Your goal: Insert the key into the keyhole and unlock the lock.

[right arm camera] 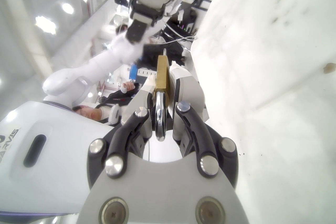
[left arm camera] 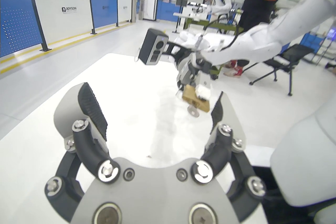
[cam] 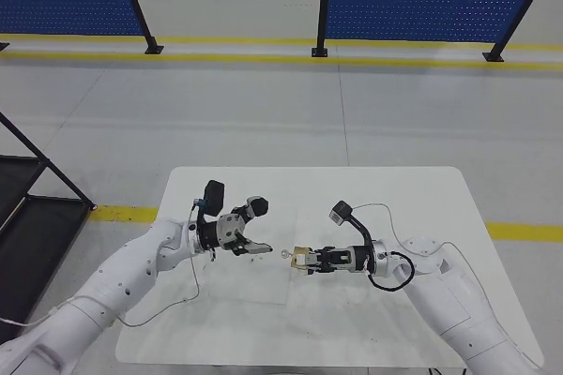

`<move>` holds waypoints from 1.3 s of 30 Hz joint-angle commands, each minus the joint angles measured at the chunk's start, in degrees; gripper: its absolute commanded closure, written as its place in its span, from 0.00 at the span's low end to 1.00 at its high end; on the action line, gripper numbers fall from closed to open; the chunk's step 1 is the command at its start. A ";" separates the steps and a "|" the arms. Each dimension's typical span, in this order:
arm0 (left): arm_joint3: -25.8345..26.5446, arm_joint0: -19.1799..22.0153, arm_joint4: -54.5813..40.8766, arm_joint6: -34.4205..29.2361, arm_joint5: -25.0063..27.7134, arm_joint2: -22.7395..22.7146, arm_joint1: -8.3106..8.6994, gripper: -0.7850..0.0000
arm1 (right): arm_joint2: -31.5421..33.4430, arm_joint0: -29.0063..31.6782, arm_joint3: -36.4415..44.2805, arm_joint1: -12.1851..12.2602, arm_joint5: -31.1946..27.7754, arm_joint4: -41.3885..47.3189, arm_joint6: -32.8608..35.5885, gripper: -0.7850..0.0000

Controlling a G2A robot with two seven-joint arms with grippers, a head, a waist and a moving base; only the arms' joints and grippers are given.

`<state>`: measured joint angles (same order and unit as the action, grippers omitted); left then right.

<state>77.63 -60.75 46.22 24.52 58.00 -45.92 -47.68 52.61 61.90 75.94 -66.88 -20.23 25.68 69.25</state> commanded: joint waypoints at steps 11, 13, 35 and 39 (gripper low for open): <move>5.50 8.17 -72.17 -71.98 -13.41 6.71 6.77 0.00 | 0.00 0.00 0.00 0.00 0.00 0.00 0.00 1.00; 5.19 9.79 -80.38 -82.49 -18.25 6.29 7.16 0.00 | 0.00 0.00 0.00 0.00 0.00 0.00 0.00 1.00; 4.81 7.91 -91.44 -92.51 -21.70 7.54 5.07 0.00 | 0.00 0.00 0.00 0.00 0.00 0.00 0.00 1.00; 2.99 7.64 -91.07 -91.27 -20.46 8.01 4.14 0.00 | 0.00 0.00 0.00 0.00 0.00 0.00 0.00 1.00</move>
<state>80.92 -53.04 -44.78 -67.07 37.23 -38.00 -43.33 52.61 61.90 75.94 -66.88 -20.23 25.68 69.25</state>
